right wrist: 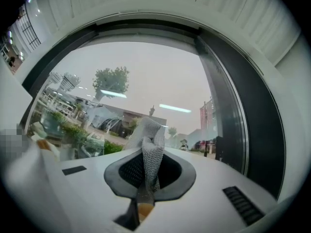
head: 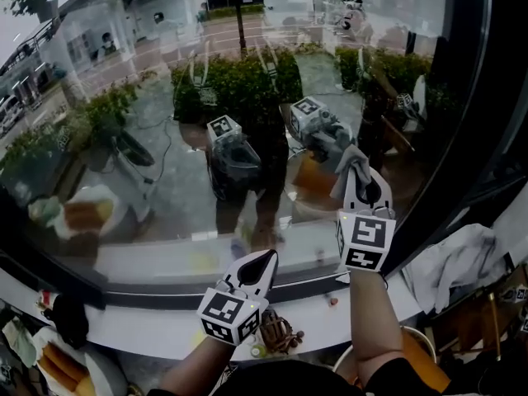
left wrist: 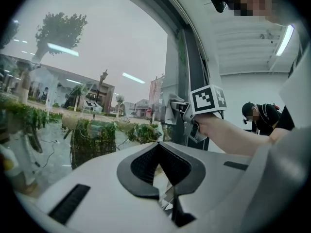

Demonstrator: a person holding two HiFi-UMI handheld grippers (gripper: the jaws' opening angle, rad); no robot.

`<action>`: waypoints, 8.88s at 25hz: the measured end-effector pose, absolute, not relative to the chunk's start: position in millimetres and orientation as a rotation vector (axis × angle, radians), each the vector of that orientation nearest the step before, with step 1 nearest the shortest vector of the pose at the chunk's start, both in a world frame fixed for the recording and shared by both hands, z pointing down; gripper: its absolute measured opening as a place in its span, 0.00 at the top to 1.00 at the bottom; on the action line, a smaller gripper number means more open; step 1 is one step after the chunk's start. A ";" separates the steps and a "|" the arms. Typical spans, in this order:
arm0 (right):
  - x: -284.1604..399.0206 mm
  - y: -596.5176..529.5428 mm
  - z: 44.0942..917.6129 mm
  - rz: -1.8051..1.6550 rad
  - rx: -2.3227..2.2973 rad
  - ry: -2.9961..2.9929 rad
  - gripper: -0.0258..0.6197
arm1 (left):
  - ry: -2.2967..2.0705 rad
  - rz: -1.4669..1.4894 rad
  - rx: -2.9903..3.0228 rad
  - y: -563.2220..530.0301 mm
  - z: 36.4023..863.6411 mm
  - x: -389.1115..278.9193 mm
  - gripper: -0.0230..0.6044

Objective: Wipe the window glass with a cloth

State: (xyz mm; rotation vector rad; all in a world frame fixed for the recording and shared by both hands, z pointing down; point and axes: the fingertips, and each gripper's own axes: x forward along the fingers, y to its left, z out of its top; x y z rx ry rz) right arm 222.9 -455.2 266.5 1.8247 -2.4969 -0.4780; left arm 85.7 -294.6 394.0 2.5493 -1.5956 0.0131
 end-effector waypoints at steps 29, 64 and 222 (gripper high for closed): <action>49.8 -384.8 257.1 -0.527 1.743 -2.575 0.90 | -1.713 -0.018 2.512 -237.2 395.3 -66.5 0.95; -362.9 -220.5 290.7 -0.578 1.147 -2.887 0.90 | -2.112 -0.124 2.109 -85.1 425.2 -371.7 0.95; 309.0 -492.3 266.6 -0.394 1.836 -2.384 0.90 | -1.532 0.067 2.623 -299.5 398.2 151.8 0.95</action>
